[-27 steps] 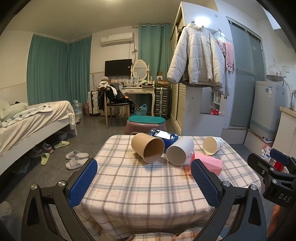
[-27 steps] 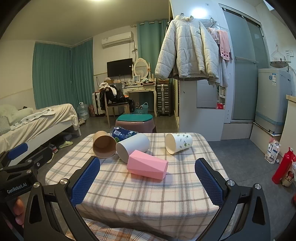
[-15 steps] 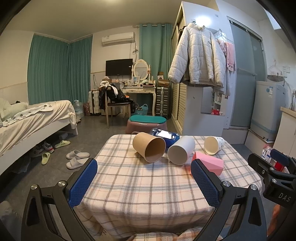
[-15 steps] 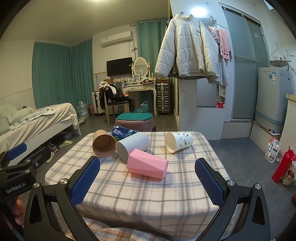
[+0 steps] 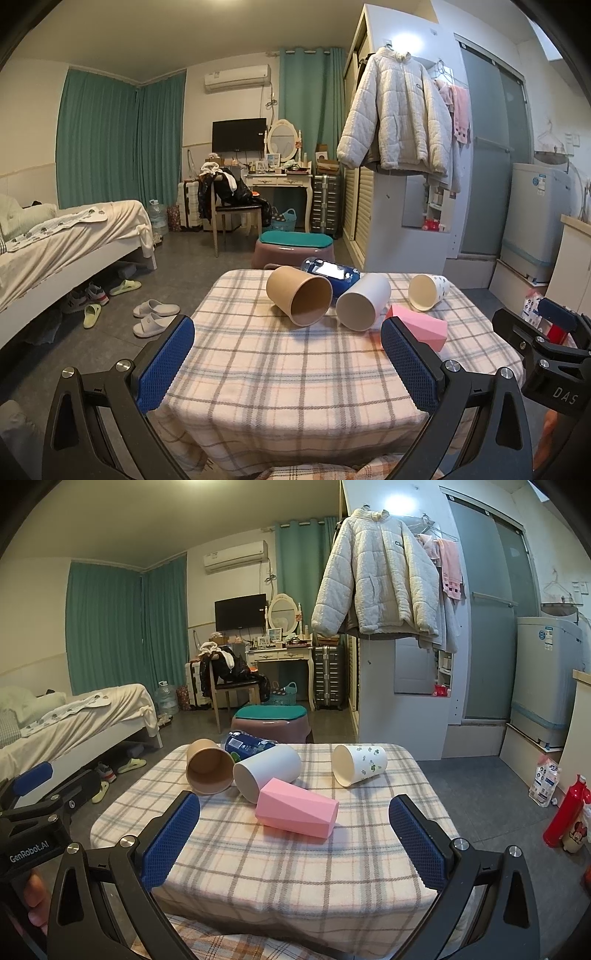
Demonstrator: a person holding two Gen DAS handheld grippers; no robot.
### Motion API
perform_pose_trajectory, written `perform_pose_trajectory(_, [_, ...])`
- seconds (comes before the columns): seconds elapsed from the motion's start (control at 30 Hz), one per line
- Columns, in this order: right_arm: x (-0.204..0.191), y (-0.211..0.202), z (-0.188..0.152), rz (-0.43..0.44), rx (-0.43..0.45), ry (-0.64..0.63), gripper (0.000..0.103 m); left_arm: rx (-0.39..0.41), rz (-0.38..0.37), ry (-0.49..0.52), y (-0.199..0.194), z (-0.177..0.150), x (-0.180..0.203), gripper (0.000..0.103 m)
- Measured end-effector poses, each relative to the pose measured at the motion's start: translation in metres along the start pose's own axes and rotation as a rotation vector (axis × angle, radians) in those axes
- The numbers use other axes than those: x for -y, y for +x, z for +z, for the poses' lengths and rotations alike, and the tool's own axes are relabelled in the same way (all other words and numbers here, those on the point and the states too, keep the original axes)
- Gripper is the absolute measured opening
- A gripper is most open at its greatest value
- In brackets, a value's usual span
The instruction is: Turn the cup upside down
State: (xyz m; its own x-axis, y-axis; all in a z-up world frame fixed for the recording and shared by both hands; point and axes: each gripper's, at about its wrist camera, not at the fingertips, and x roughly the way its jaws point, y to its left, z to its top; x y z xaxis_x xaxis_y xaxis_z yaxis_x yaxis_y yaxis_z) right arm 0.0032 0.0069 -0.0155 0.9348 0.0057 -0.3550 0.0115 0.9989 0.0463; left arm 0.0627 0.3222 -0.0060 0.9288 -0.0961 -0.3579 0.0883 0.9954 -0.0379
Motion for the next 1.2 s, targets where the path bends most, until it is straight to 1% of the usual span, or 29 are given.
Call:
perform_pose_trajectory(0.13, [-0.0011, 0.0007, -0.0012, 0.0, -0.003, 0.002, 0.103, 0.0, 0.0, 0.004, -0.0004, 0.0011, 0.0007, 0.103])
perform_pose_trajectory(0.17, [0.0001, 0.0067, 0.0028, 0.002, -0.007, 0.001, 0.103, 0.001, 0.0, 0.005, -0.0006, 0.0016, 0.0008, 0.103])
perform_pose_trajectory(1.2, [-0.0007, 0.0084, 0.0062, 0.011, -0.007, 0.005, 0.103, -0.008, 0.009, 0.008, 0.0021, -0.0007, 0.0017, 0.103])
